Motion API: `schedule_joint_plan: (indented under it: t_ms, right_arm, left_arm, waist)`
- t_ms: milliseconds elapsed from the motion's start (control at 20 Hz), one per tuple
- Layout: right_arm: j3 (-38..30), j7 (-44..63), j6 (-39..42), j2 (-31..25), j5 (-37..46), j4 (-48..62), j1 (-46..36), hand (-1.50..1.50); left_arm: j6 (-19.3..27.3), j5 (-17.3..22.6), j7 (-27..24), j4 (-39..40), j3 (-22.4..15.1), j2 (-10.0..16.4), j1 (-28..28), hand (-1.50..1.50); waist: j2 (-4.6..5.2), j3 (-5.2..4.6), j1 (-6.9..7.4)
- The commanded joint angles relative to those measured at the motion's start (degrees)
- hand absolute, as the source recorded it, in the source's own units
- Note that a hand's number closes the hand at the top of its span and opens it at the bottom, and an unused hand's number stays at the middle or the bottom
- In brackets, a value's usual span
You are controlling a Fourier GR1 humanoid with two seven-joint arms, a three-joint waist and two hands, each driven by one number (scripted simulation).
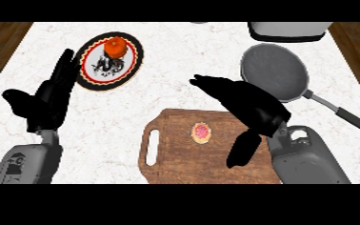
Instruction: Pick the cupcake from the cutting board and place it in the pan
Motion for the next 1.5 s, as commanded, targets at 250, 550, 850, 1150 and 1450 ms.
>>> schedule_joint_plan:
  t_ms: [250, 550, 850, 1150, 1450]
  right_arm:
    - [3.3, -2.6, 2.9, 4.2, 6.5, 2.4, 1.9, -1.5]
    - [4.8, -5.6, 1.7, 5.9, 13.6, 10.8, -1.2, -1.5]
    - [6.8, -5.0, 4.8, 4.3, 18.6, 10.8, 0.2, -1.5]
    - [6.3, -6.2, 5.5, 7.5, 22.6, 14.1, 0.2, -1.5]
    - [6.7, -8.0, 3.4, 10.6, 27.5, 17.8, 0.5, -1.5]
  left_arm:
    - [2.1, -3.4, 3.7, -5.6, -1.9, -2.4, 1.9, 0.0]
    - [2.2, -3.6, 3.2, -1.1, -1.1, -3.5, -3.2, 0.0]
    - [-1.4, -2.5, -2.3, -0.1, 1.0, -1.7, 2.3, 0.0]
    - [-2.0, -1.5, 0.4, 0.7, 2.5, -1.7, -1.9, 0.0]
    - [-3.1, -1.8, -1.1, 4.2, 3.9, -1.3, -2.7, 0.0]
  waist:
    - [-0.06, 0.01, 0.0]
    - [0.02, 0.01, 0.09]
    - [0.0, 0.0, 0.06]
    - [0.01, 0.0, -0.09]
    - [0.02, 0.0, -0.14]
